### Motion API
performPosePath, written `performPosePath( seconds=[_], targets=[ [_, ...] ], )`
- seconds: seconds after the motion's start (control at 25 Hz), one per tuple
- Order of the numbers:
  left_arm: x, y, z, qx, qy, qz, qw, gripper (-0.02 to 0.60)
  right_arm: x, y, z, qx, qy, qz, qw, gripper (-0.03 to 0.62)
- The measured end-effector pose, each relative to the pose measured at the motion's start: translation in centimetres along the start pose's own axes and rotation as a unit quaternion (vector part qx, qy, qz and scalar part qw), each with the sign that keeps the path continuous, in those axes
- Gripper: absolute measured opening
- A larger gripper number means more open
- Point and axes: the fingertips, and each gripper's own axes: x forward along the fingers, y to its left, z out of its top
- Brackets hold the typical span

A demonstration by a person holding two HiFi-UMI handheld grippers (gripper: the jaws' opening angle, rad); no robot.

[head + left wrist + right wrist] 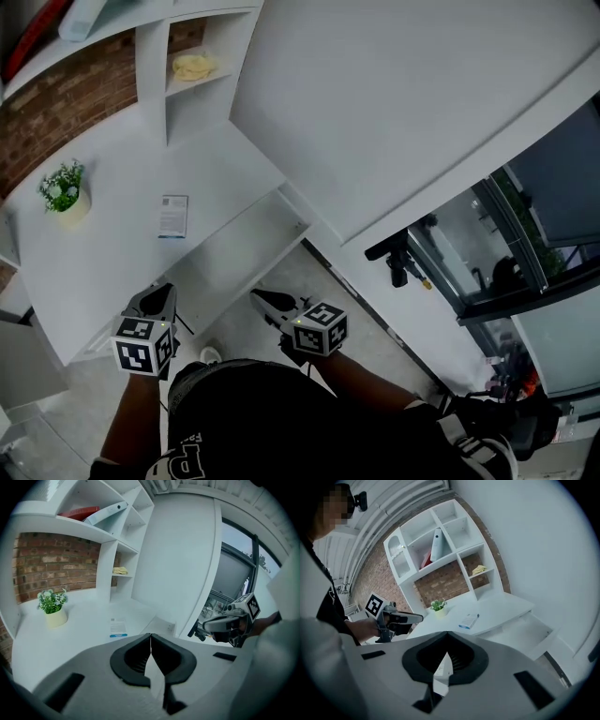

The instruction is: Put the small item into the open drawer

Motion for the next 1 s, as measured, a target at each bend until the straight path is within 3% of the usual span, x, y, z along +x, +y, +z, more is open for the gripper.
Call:
performPosePath(
  seconds=[0.24,0.56,0.84,1.0],
  targets=[
    [2.6,2.1,1.6,0.013,0.009,-0.007,0.9999,0.018,2.4,-1.0,2.2,-0.004,-0.007,-0.005,1.000,0.005],
    [6.7,3.8,2.6,-0.004,0.023,0.008,0.9997,0.020,3.8,-4.7,3.0,0.003,0.009,0.003,1.000,0.005],
    [11.7,7.1,4.1,-0.034,0.035,0.065,0.9967,0.029,5.8,-8.7,5.6,-0.003,0.026,0.039,0.999,0.005],
    [14.8,10.2,3.5,-0.057,0.063,0.106,0.9908,0.104,6.9,-10.4,6.3,-0.002,0.035,0.061,0.998,0.005]
  ],
)
